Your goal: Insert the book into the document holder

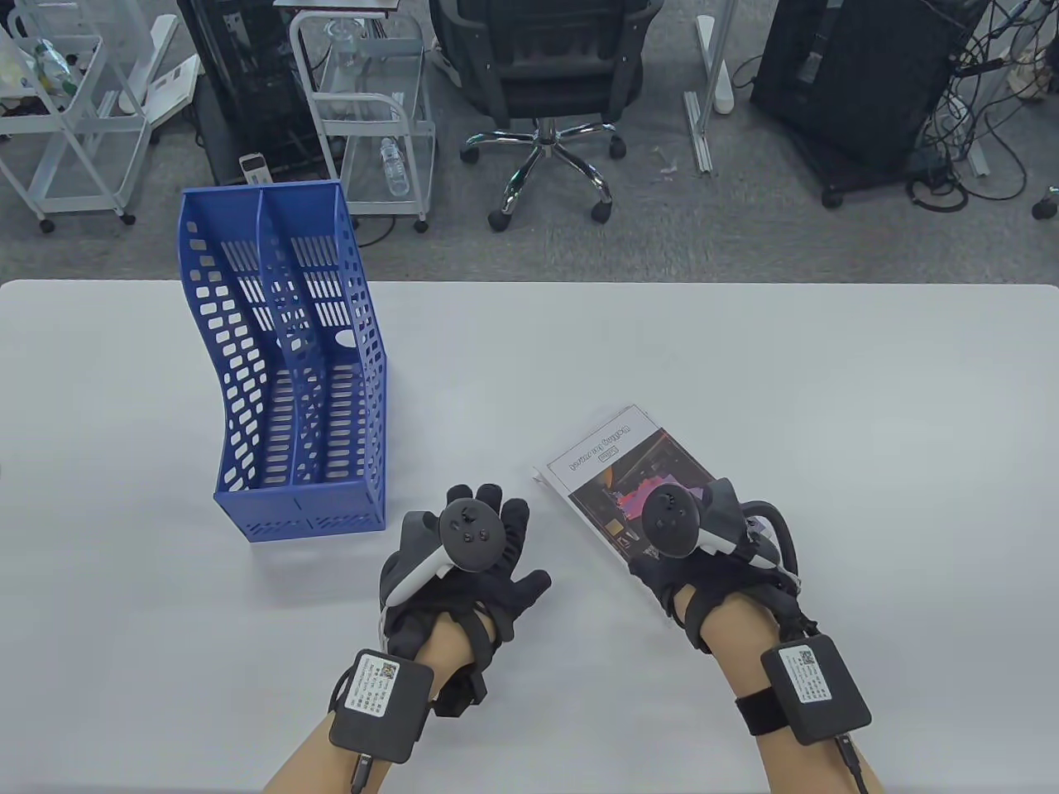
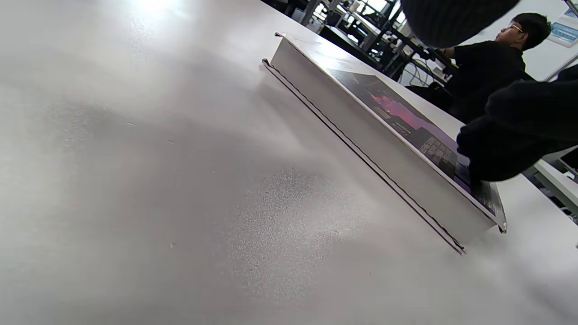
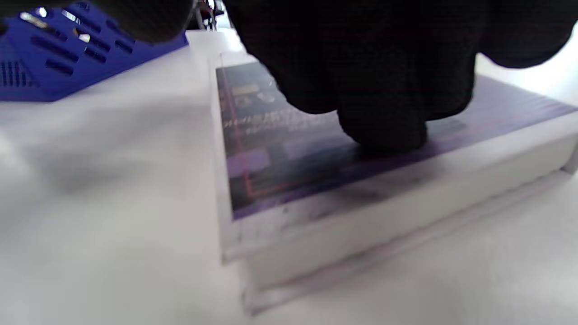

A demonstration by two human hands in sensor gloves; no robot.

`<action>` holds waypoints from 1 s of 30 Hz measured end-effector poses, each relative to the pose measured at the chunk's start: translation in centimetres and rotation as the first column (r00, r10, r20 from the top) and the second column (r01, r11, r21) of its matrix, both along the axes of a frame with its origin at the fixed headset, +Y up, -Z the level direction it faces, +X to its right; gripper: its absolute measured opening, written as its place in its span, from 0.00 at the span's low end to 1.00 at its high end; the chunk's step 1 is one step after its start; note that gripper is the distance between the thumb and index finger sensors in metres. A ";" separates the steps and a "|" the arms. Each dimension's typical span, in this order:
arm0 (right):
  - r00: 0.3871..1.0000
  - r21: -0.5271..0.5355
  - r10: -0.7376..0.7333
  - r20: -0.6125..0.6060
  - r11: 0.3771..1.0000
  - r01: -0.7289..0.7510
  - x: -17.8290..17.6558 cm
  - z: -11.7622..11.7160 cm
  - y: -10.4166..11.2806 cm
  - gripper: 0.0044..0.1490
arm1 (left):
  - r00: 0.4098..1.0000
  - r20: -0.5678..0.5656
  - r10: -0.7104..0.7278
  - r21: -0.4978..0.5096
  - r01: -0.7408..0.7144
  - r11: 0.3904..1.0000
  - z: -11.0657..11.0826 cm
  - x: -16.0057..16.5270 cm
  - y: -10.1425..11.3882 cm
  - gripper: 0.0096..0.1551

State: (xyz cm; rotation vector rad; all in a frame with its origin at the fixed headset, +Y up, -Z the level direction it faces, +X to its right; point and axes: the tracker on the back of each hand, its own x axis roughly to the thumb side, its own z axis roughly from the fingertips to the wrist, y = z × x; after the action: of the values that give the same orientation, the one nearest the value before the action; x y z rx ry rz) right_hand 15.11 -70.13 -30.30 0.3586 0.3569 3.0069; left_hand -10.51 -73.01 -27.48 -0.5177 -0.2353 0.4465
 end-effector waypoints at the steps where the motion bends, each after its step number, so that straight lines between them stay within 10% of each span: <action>1: 1.000 0.050 -0.004 0.019 0.999 0.003 0.4 -0.1 0.2 0.44 | 1.000 0.008 0.002 -0.005 -0.002 1.000 0.1 0.2 -0.1 0.52; 4: 0.994 0.189 -0.040 0.105 0.982 0.020 2.9 -0.9 0.2 0.45 | 0.998 0.055 0.027 -0.049 -0.024 0.999 0.9 1.7 -0.5 0.52; 13: 0.928 -0.048 -0.208 0.310 0.971 0.233 9.1 -2.3 -3.8 0.49 | 0.975 0.223 0.027 -0.186 0.015 0.982 2.3 10.2 -1.8 0.52; 30: 0.974 -0.398 -0.158 0.159 0.893 0.210 3.6 0.3 -2.1 0.46 | 0.977 0.210 -0.047 -0.161 0.082 0.983 1.1 10.4 -3.6 0.49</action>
State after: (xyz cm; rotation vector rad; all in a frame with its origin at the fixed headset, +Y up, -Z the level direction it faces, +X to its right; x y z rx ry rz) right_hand 18.73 -72.24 -29.96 0.1558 0.8727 2.6556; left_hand -0.07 -76.64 -26.37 -0.7377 -0.3799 0.3504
